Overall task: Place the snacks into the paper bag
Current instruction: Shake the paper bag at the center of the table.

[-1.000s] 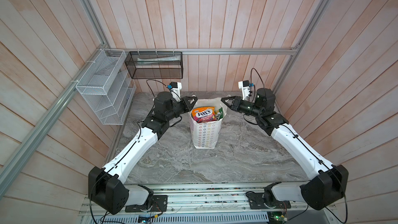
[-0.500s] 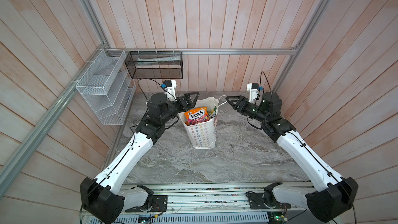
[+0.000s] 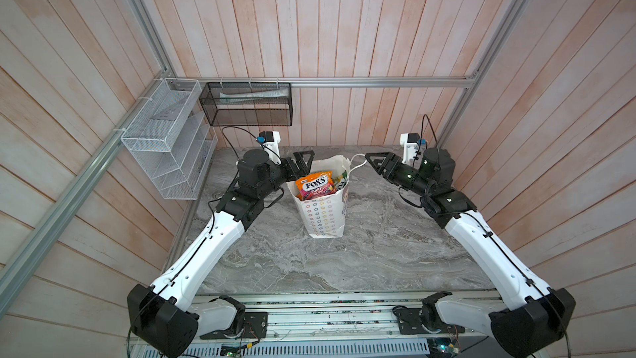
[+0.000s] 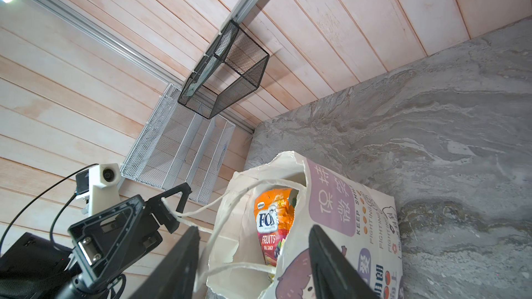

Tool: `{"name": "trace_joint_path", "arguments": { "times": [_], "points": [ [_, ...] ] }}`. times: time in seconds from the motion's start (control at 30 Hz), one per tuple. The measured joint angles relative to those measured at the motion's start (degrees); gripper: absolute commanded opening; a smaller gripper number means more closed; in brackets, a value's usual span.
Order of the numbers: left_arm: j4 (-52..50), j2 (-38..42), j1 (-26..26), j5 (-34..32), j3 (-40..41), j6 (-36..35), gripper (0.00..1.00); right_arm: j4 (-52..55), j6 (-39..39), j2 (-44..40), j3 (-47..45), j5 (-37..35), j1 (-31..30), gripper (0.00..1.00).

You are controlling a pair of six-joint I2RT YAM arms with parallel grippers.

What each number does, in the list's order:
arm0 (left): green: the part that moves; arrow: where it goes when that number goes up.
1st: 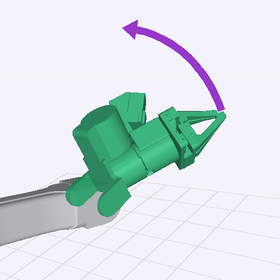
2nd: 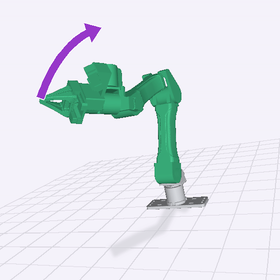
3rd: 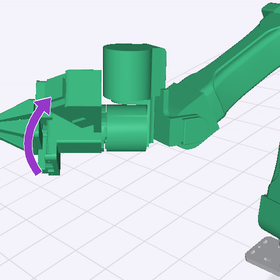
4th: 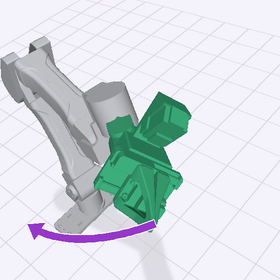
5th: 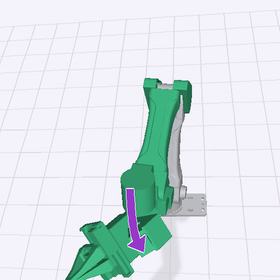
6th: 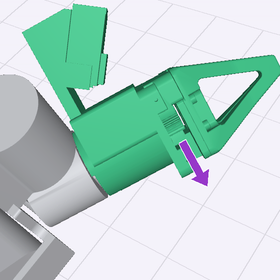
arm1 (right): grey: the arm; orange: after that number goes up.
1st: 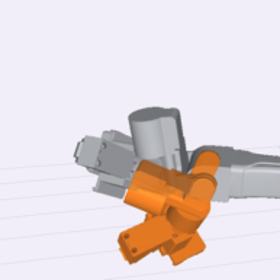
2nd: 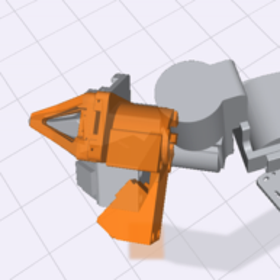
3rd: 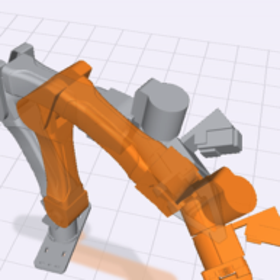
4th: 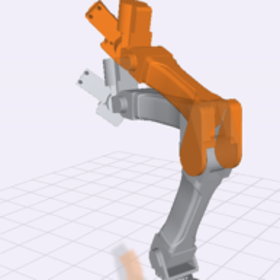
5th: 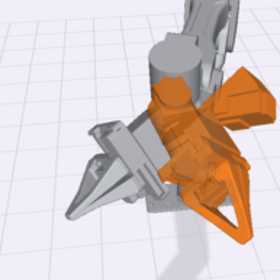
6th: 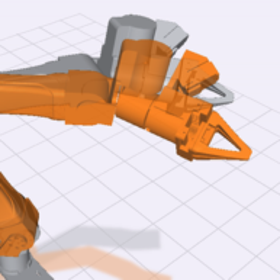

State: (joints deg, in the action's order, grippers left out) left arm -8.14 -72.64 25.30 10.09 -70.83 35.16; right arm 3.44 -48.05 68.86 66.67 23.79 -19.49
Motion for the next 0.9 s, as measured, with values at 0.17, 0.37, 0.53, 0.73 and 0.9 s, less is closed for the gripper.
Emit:
{"name": "trace_joint_path", "arguments": {
  "times": [0.17, 0.37, 0.53, 0.73, 0.9],
  "points": [
    [-2.12, 0.09, -0.11, -1.81, -3.28, -2.29, 1.00, -0.44, 0.15, -1.90, -0.55, 1.01, 2.01, 0.98],
    [-5.60, 0.61, -1.46, -3.21, -8.81, -4.46, 1.00, 0.22, 1.64, -3.91, -0.33, 1.90, 3.50, 0.98],
    [-7.82, 2.32, -4.66, -1.88, -12.41, -5.55, 1.00, 3.69, 5.75, -6.34, 1.81, 0.44, 5.22, 0.98],
    [-10.73, 7.58, -14.32, -1.62, -12.31, -5.07, 1.00, 6.97, 11.63, -12.22, 4.44, -4.28, 10.27, 0.98],
    [-9.68, 14.49, -20.13, -5.11, -2.80, -3.91, 1.00, 3.96, 13.18, -15.15, -2.34, -6.82, 19.39, 0.98]
  ]
}}
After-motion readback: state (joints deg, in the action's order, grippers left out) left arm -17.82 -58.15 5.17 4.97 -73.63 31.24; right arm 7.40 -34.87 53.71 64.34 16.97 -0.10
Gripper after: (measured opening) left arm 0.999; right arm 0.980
